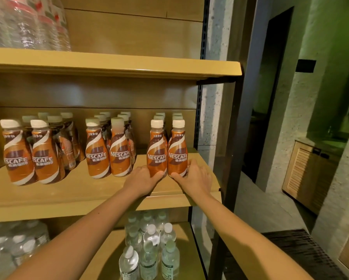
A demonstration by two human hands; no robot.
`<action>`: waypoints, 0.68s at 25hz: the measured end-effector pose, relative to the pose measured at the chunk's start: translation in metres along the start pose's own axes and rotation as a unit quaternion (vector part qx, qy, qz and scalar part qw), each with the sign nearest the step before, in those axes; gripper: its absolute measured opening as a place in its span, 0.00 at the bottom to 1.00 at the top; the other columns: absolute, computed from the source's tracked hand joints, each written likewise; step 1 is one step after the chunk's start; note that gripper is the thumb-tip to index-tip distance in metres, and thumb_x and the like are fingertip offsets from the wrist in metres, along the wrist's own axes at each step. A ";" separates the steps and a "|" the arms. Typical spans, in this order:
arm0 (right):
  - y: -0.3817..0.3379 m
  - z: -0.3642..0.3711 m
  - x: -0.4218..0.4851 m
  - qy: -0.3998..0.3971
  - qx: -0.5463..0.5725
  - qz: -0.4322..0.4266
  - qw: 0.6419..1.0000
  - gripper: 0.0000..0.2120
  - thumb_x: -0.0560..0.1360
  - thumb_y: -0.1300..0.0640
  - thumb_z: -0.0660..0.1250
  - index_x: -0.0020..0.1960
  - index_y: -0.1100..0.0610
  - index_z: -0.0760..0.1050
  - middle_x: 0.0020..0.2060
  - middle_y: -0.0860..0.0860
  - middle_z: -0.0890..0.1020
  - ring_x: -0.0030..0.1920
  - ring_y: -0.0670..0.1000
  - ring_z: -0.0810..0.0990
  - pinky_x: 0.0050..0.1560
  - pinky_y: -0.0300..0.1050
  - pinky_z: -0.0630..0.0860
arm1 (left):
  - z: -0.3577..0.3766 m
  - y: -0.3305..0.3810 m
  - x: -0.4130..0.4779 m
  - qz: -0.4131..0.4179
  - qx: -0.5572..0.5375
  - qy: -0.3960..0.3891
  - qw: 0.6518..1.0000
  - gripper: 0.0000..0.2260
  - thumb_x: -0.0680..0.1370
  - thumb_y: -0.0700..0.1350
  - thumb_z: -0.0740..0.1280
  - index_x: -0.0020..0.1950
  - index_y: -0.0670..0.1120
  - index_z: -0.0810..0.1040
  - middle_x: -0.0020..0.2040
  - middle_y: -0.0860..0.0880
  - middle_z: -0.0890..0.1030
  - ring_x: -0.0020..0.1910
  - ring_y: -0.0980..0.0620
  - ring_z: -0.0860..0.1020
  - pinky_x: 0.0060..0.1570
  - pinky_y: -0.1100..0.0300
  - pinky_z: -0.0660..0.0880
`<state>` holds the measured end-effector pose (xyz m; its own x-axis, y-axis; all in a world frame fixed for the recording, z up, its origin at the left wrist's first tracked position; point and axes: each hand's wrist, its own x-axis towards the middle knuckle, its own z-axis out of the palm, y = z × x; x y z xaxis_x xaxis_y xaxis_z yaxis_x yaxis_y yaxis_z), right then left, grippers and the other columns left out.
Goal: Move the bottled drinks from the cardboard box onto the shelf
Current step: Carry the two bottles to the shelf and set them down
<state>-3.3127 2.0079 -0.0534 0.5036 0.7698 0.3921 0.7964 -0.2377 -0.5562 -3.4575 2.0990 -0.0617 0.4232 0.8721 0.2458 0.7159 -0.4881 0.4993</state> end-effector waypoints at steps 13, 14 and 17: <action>0.008 0.009 0.043 -0.095 -0.011 0.004 0.995 0.23 0.74 0.42 0.65 0.62 0.56 0.70 0.59 0.55 0.78 0.62 0.58 0.74 0.63 0.53 0.67 | 0.008 0.006 0.038 0.023 0.037 -0.030 0.999 0.24 0.78 0.60 0.57 0.66 0.45 0.70 0.63 0.44 0.76 0.61 0.44 0.74 0.62 0.49 0.70; 0.008 0.010 0.047 -0.105 -0.001 0.006 0.994 0.24 0.74 0.43 0.65 0.63 0.56 0.69 0.60 0.55 0.78 0.62 0.58 0.74 0.64 0.55 0.68 | 0.008 0.007 0.040 0.022 0.037 -0.031 0.999 0.24 0.78 0.60 0.57 0.67 0.46 0.70 0.63 0.44 0.76 0.61 0.44 0.74 0.62 0.49 0.70; 0.008 0.017 0.056 -0.117 0.004 0.007 0.993 0.24 0.74 0.43 0.65 0.64 0.56 0.69 0.61 0.55 0.77 0.62 0.58 0.73 0.64 0.57 0.67 | 0.008 0.004 0.047 0.023 0.037 -0.042 0.998 0.24 0.78 0.61 0.56 0.68 0.47 0.69 0.65 0.45 0.75 0.62 0.44 0.73 0.64 0.47 0.68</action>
<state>-3.2833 2.0591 -0.0482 0.4218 0.8836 0.2033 0.7871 -0.2455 -0.5658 -3.4300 2.1376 -0.0547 0.4986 0.8445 0.1954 0.7327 -0.5310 0.4257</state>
